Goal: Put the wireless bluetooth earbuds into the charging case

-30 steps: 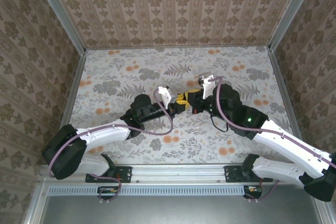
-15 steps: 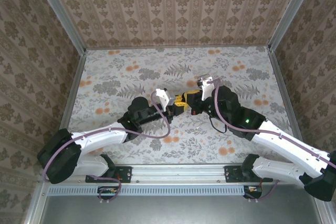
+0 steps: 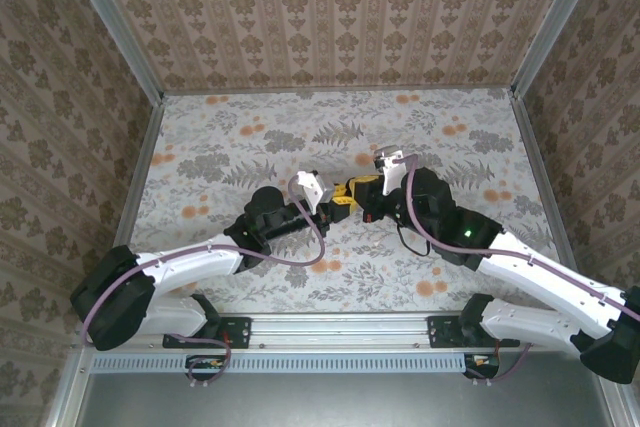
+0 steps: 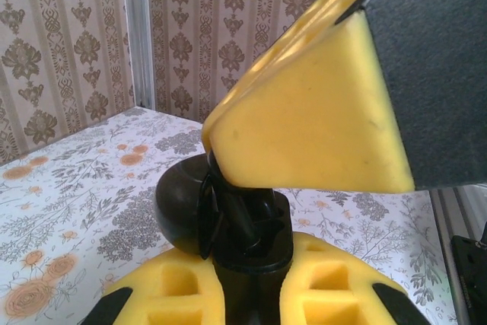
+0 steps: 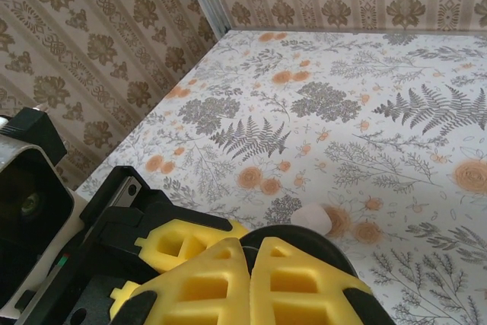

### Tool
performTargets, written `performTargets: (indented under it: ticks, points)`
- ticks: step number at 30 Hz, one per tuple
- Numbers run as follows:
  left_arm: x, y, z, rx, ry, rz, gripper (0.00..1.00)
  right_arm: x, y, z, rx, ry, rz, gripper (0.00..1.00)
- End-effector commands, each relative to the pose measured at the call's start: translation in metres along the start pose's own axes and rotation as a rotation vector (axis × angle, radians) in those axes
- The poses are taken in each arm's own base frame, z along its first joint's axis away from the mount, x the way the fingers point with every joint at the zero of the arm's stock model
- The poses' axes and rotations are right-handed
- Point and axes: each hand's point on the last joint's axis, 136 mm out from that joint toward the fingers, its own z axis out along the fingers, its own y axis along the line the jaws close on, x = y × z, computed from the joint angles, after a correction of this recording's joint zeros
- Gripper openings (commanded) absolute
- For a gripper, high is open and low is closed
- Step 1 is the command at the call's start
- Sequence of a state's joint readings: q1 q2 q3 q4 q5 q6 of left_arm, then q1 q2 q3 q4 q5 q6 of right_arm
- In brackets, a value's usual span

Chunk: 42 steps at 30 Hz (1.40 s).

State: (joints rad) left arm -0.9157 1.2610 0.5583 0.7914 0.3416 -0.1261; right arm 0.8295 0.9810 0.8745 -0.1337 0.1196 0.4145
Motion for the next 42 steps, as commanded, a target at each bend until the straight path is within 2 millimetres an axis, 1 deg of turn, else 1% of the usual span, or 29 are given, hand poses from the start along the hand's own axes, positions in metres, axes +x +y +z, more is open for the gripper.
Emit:
performTargets:
  ticks: [1, 8, 19, 23, 29, 32, 42]
  points:
    - [-0.019, -0.002, -0.003, -0.008, -0.063, 0.043, 0.0, 0.012, -0.001, -0.002, -0.01, 0.018, 0.016, 0.04]
    - [-0.022, 0.002, -0.003, -0.026, -0.07, 0.046, 0.0, 0.013, 0.002, -0.005, -0.039, 0.001, 0.006, 0.04]
    - [-0.025, 0.004, -0.002, -0.04, -0.076, 0.053, 0.0, 0.027, 0.009, -0.004, -0.076, 0.029, -0.014, 0.05]
    - [-0.024, 0.004, -0.001, -0.037, -0.072, 0.047, 0.0, 0.026, 0.01, -0.002, -0.076, 0.019, -0.014, 0.05]
    - [-0.023, 0.003, -0.002, -0.034, -0.072, 0.041, 0.0, 0.018, 0.01, 0.001, -0.066, -0.005, -0.026, 0.05]
    - [-0.024, 0.003, -0.003, -0.037, -0.075, 0.043, 0.0, 0.018, 0.012, 0.002, -0.07, 0.003, -0.03, 0.05]
    - [-0.029, 0.006, -0.004, -0.055, -0.087, 0.05, 0.0, 0.034, 0.003, 0.0, -0.039, 0.039, -0.007, 0.05]
